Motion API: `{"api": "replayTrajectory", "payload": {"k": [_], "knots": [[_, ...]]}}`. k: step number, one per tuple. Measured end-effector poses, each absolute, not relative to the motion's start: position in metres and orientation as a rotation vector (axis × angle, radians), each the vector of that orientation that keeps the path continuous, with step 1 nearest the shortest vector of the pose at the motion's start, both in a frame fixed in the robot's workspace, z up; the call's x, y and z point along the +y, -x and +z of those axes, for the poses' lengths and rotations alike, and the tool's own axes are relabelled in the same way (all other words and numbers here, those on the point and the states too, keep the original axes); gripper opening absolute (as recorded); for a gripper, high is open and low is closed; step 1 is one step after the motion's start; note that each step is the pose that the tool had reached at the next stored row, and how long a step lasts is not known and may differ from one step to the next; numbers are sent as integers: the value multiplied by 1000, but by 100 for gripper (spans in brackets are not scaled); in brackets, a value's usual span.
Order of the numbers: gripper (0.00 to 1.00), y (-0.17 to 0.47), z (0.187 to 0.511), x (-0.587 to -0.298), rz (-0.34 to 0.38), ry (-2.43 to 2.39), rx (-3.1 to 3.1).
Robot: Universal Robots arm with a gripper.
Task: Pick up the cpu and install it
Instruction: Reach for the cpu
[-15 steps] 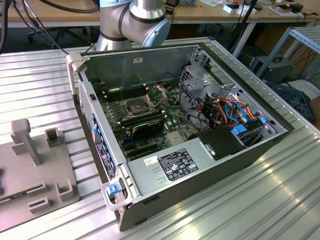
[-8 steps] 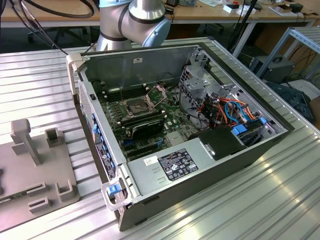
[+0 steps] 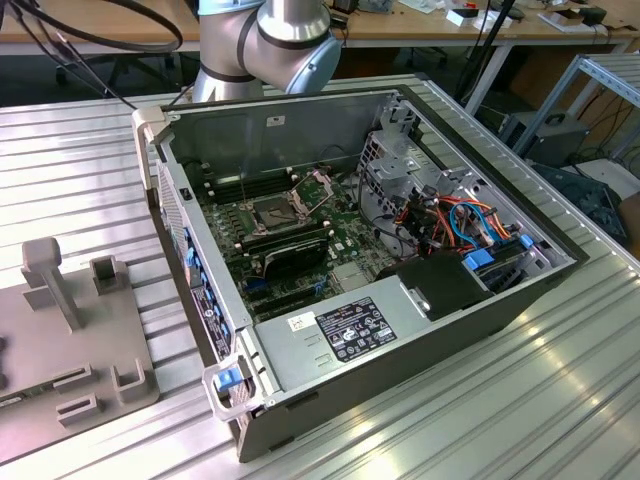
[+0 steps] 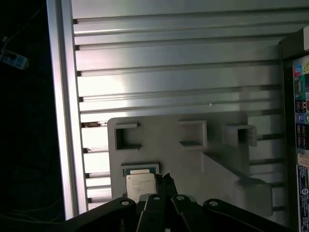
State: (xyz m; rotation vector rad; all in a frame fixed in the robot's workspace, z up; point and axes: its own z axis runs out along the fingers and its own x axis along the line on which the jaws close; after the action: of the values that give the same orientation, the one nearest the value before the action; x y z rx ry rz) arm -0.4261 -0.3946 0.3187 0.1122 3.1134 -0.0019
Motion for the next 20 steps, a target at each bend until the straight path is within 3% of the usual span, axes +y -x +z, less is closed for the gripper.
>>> {"api": "replayTrajectory", "payload": {"k": [20], "knots": [[11,427,313,-399,-2,-112,3113]]}}
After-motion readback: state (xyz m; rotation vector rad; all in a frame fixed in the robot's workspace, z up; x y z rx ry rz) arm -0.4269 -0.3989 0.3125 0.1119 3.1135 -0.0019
